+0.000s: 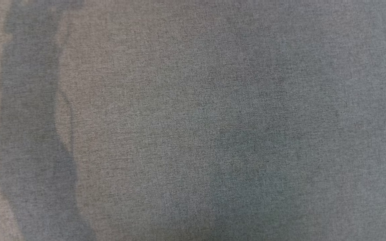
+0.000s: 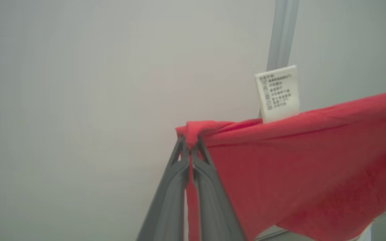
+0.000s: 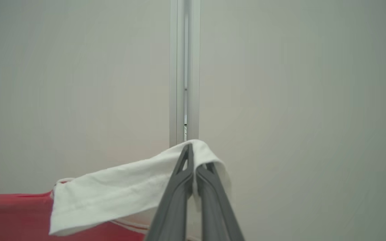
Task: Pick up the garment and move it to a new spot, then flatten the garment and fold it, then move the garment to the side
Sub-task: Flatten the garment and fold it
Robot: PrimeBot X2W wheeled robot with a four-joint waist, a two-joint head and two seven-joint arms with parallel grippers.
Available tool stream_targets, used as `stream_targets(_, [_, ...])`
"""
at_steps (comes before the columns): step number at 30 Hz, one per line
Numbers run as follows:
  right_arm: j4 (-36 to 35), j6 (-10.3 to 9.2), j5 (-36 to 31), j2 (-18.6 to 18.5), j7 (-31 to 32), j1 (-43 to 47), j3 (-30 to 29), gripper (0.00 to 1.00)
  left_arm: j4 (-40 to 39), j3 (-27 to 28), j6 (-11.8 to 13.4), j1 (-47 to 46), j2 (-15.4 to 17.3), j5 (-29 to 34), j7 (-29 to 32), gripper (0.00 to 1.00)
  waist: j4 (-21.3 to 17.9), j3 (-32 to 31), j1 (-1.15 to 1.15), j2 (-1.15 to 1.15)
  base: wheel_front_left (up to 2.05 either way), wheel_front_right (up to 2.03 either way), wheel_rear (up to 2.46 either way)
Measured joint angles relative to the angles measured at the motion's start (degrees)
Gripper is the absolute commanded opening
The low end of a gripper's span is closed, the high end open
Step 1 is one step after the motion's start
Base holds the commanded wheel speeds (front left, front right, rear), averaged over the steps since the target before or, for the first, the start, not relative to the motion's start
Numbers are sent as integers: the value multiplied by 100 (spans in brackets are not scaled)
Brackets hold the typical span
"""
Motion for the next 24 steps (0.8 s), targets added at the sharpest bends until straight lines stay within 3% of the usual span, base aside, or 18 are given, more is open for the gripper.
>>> stream_targets(4, [231,0,275,-66,-100,37,612,0,194,-595,0,110,32,-420,131,0,55,-143,0,0,0,0,0])
stream_targets(8, [230,0,782,-263,-73,629,1312,0,225,-1308,0,749,216,-1026,370,0,108,-317,0,0,0,0,0])
stream_targets(18, [-268,0,1915,-864,-2,2204,2292,0,-470,-2618,0,2262,877,-2047,764,0,74,-840,0,0,0,0,0])
stream_targets(24, [-722,0,2521,-1226,136,3272,2560,0,-904,-2998,0,3216,1206,-2663,745,0,16,-1340,0,0,0,0,0])
